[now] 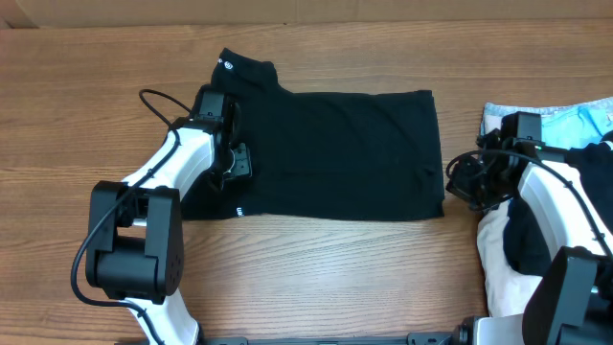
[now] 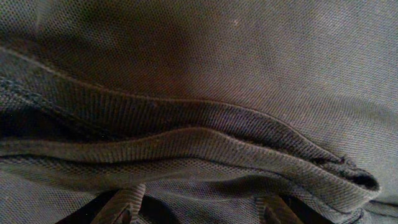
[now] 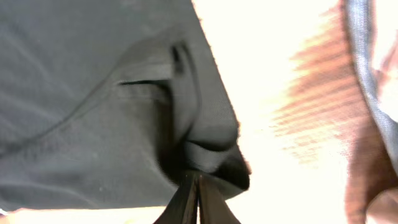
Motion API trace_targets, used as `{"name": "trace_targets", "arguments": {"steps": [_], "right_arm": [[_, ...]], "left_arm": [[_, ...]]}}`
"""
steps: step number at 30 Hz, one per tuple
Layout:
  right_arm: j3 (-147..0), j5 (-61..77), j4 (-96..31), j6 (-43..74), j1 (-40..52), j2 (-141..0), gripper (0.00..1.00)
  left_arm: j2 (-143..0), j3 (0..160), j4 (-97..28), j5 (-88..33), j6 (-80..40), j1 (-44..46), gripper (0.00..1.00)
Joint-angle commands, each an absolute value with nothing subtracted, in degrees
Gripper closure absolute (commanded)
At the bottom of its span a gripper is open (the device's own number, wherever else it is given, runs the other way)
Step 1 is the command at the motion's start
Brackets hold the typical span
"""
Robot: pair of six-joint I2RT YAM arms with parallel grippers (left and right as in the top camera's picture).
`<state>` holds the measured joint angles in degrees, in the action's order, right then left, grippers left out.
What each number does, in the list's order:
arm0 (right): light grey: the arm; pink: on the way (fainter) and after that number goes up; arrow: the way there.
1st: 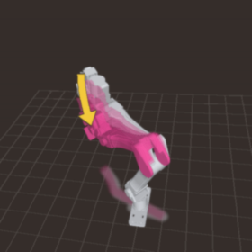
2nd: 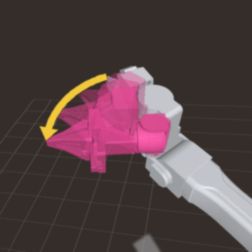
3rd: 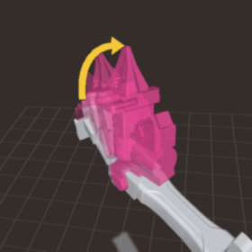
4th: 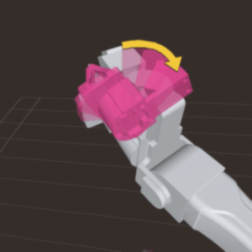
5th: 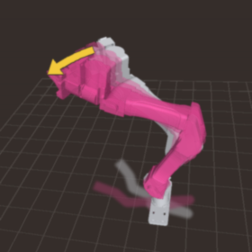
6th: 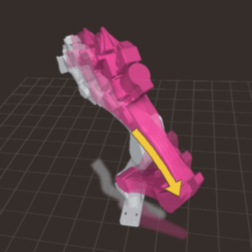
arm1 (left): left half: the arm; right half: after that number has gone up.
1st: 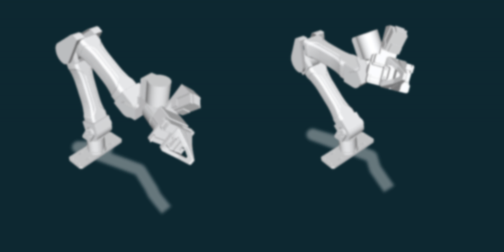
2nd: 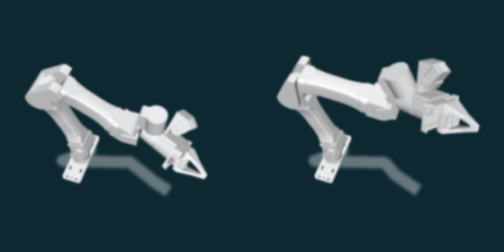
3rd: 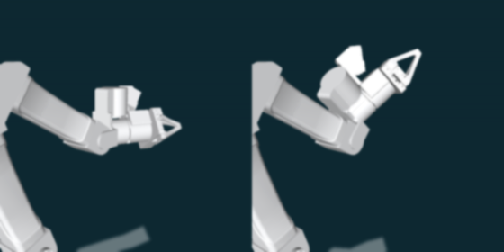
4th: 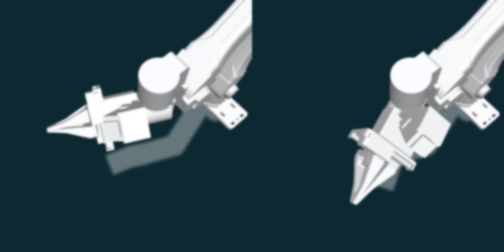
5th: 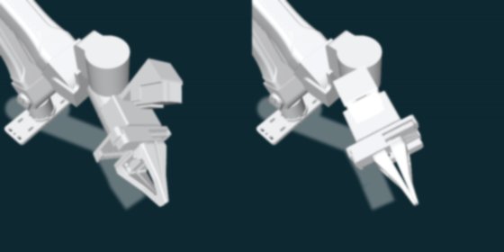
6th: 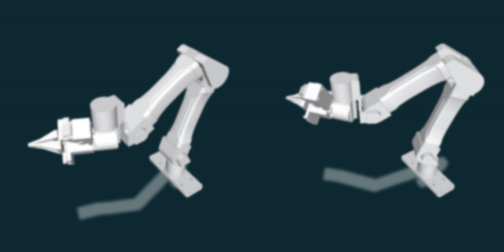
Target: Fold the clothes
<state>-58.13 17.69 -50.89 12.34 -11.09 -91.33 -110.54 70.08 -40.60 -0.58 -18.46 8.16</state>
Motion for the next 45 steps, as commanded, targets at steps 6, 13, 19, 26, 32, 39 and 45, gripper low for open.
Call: {"name": "trace_targets", "arguments": {"steps": [6, 13, 19, 26, 32, 39, 45], "right_arm": [[-58.5, 17.5, -50.1, 13.6, -10.9, -90.1, 0.95], [-54.0, 14.9, -41.6, 18.3, -9.3, -91.1, 0.93], [-53.2, 21.5, -39.3, 14.9, -4.2, -94.8, 0.91], [-53.2, 21.3, -38.9, 8.9, 6.8, -96.4, 0.96], [-55.1, 11.7, -40.2, 13.8, 5.6, -93.5, 0.96], [-55.2, 11.7, -40.7, 13.8, 2.0, -91.3, 0.96], [-55.3, 30.0, -39.9, 0.8, -1.2, -90.1, 0.95]], "left_arm": [[-110.9, 71.1, -40.4, 0.0, -18.4, 8.3, 0.38], [-110.9, 71.1, -40.4, 0.0, -18.4, 8.3, 0.38], [-110.9, 71.1, -40.4, 0.0, -18.4, 8.3, 0.39], [-110.9, 71.1, -40.9, 0.0, -18.4, 8.3, 0.39], [-110.9, 71.1, -41.8, 0.3, -18.3, 8.3, 0.38], [-110.9, 71.1, -40.9, 0.2, -18.4, 8.3, 0.38], [-110.9, 71.1, -40.7, 0.3, -18.4, 8.3, 0.37]]}}
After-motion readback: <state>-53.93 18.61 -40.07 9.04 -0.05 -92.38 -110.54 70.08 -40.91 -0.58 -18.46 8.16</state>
